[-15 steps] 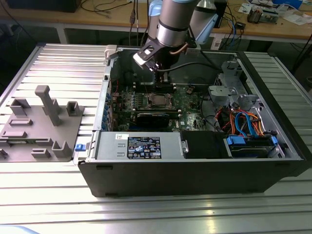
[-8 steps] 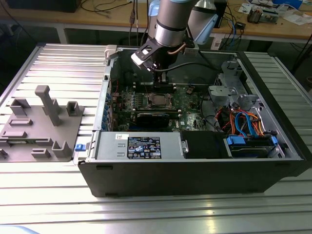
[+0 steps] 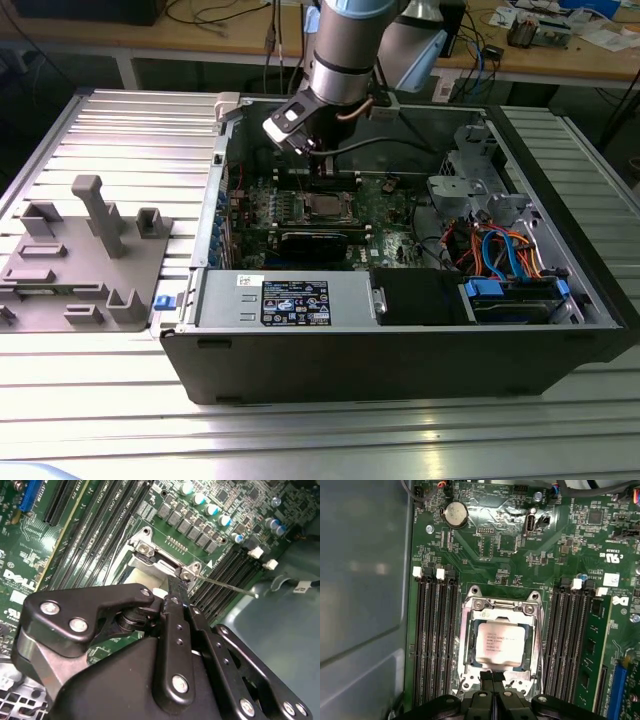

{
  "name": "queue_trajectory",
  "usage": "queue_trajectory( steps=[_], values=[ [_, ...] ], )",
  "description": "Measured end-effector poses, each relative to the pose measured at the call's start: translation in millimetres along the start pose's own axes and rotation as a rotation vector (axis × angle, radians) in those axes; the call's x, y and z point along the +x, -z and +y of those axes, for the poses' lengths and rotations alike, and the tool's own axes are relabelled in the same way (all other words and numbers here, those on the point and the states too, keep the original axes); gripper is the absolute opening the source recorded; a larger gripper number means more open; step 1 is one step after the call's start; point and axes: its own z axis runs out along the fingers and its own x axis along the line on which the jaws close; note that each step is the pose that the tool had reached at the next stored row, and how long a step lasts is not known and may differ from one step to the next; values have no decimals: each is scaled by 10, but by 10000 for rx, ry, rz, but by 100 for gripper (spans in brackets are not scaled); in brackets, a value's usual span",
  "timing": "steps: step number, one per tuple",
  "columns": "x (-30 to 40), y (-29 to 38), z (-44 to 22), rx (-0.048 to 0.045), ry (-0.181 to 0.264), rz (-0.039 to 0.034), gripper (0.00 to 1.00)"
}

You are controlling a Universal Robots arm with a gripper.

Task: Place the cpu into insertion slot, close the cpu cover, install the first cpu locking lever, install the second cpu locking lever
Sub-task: 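Close the cpu cover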

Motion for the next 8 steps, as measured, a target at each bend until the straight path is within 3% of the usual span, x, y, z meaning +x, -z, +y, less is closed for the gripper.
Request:
queue_trajectory(
  steps=[8],
  values=[
    [-6,-132,16,8,187,-21,11]
  ],
)
